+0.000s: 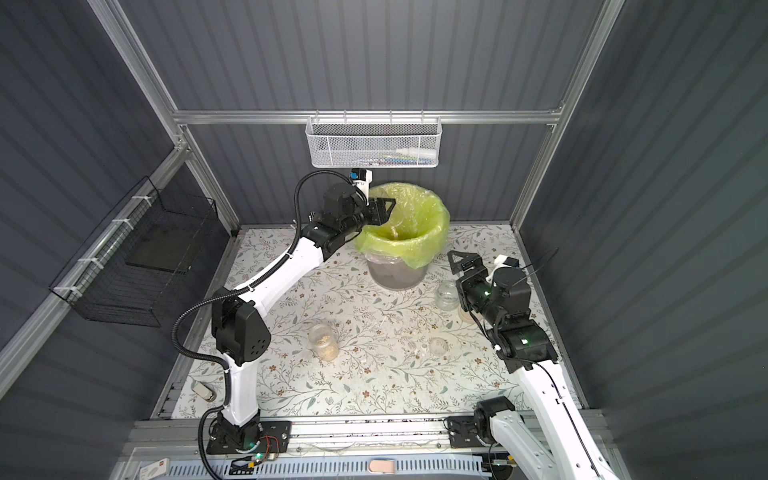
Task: Empty expired oatmeal from jars
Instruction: Pour the expired oatmeal into the trash bin.
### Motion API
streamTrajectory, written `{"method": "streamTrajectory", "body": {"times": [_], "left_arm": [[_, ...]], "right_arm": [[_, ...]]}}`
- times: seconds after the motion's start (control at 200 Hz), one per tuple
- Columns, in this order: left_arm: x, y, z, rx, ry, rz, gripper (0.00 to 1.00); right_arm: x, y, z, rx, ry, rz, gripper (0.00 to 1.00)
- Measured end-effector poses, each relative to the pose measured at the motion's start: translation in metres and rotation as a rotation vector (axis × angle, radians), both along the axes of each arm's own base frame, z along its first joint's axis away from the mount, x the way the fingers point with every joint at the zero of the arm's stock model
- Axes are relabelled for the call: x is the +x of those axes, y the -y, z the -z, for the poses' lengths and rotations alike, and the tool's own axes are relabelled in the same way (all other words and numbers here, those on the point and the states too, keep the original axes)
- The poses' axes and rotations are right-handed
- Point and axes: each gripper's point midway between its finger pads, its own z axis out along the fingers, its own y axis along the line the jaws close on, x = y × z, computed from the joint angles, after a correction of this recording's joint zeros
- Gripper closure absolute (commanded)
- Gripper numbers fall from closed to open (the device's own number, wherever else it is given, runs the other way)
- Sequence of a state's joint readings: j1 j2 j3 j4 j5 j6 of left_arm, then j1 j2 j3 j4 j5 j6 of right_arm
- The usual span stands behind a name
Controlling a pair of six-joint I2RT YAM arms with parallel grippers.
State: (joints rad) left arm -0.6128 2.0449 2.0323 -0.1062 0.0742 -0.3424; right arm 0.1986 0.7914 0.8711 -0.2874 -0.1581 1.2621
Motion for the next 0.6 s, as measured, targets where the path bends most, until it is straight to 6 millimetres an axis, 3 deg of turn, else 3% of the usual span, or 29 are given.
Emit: {"method": "streamTrajectory", "body": {"times": [0.15,0.38,0.56,0.595], "left_arm": [[0.000,0.008,-0.008,0.092,0.055,0.037,0.73],[-0.013,0.018,0.016,0.308,0.091,0.089,0.72],[-0.022,0.029,0.019,0.367,0.134,0.114,0.69],[-0.025,0.032,0.020,0.379,0.139,0.133,0.75]], "right_arm": [[-0.002,0.000,0.009,-0.042,-0.021,-0.014,0.01],[-0.005,0.001,0.019,-0.099,-0.036,-0.034,0.01],[-0.005,-0.003,0.029,-0.112,-0.054,-0.059,0.01],[-0.005,-0.004,0.030,-0.113,-0.057,-0.065,0.01]]}}
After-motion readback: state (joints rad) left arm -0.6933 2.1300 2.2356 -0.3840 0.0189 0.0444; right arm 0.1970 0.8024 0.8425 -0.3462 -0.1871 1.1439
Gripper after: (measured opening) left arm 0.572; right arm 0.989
